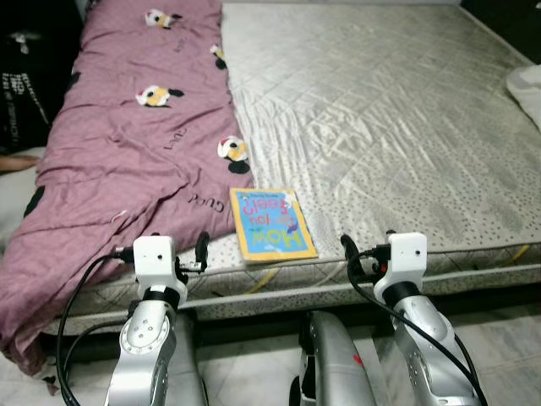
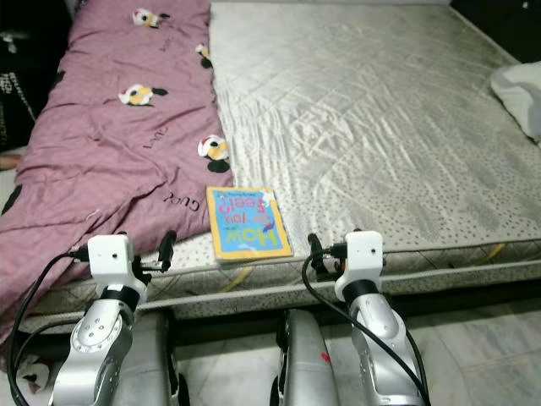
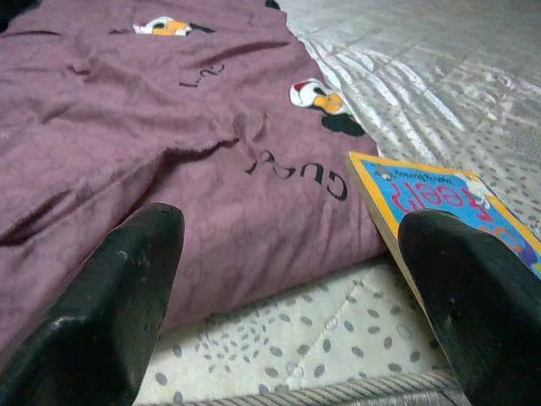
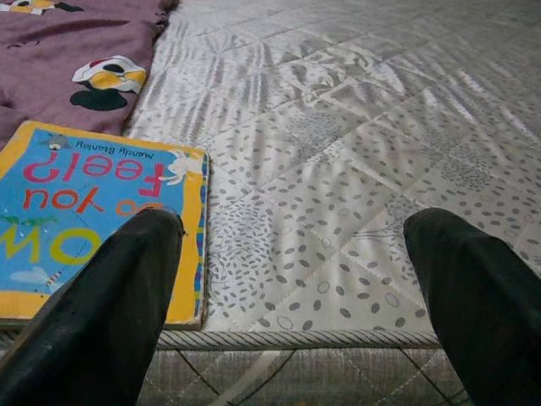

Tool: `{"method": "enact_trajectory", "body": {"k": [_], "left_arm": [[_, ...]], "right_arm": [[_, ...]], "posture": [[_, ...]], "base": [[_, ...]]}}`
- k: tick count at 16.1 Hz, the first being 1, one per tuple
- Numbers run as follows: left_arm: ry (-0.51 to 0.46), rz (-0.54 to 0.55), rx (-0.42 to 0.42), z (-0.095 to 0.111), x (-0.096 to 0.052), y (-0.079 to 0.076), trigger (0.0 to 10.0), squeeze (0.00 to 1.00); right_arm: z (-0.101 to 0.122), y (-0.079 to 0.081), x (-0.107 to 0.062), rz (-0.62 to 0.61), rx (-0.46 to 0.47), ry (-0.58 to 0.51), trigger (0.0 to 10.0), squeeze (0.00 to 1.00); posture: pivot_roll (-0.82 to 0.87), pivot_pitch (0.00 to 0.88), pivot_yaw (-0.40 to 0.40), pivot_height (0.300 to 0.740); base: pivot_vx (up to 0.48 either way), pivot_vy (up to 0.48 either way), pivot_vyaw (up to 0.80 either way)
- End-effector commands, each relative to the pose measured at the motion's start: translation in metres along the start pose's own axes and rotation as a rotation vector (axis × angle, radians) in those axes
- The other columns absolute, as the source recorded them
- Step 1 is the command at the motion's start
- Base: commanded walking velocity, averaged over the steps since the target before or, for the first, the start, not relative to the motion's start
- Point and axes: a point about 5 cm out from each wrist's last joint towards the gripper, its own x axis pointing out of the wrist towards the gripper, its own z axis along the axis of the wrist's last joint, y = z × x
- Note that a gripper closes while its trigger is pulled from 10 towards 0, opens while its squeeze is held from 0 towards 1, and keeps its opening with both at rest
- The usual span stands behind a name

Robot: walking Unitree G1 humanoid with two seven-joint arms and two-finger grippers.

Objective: Clean up the room

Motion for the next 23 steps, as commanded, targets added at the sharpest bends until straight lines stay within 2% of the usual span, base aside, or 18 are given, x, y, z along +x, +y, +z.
{"method": "enact_trajectory", "body": {"k": [1,4,6,7,12,19,21,23], "left_arm": [[0.039,0.010,-0.006,-0.005,0.000,0.002,10.0,0.00],[0.056,0.010,-0.032,-0.006,0.006,0.007,10.0,0.00],[0.054,-0.019,-0.063,-0.002,0.021,0.010,10.0,0.00],[0.053,-0.021,-0.063,-0.001,0.022,0.010,10.0,0.00],[-0.016,-0.088,-0.066,0.016,0.034,-0.003,10.0,0.00],[-0.052,-0.099,-0.162,0.027,0.057,-0.008,10.0,0.00],[-0.062,-0.098,-0.197,0.033,0.069,-0.011,10.0,0.00],[-0.056,-0.120,-0.249,0.038,0.080,-0.022,10.0,0.00]], "right_arm": [[0.004,-0.005,-0.005,-0.015,0.007,-0.011,10.0,0.00],[0.002,-0.010,-0.014,-0.023,-0.010,0.006,10.0,0.00],[0.000,-0.020,-0.029,-0.046,-0.036,0.029,10.0,0.00],[0.000,-0.021,-0.030,-0.049,-0.039,0.030,10.0,0.00],[0.003,-0.020,-0.032,-0.047,-0.056,0.026,10.0,0.00],[0.012,-0.024,-0.043,-0.056,-0.087,0.025,10.0,0.00],[0.013,-0.028,-0.047,-0.063,-0.099,0.032,10.0,0.00],[0.015,-0.031,-0.049,-0.072,-0.111,0.034,10.0,0.00]], "posture": [[-0.06,0.113,-0.062,0.553],[-0.08,0.144,-0.074,0.523],[-0.11,0.167,-0.082,0.518],[-0.11,0.167,-0.082,0.518],[-0.12,0.167,-0.085,0.518],[-0.16,0.210,-0.113,0.518],[-0.18,0.220,-0.123,0.518],[-0.21,0.215,-0.121,0.518]], "base": [[0.000,0.000,0.00],[0.000,0.000,0.00],[0.000,0.000,0.00],[0.000,0.000,0.00],[0.000,0.000,0.00],[0.000,0.000,0.00],[0.000,0.000,0.00],[0.000,0.000,0.00]]}}
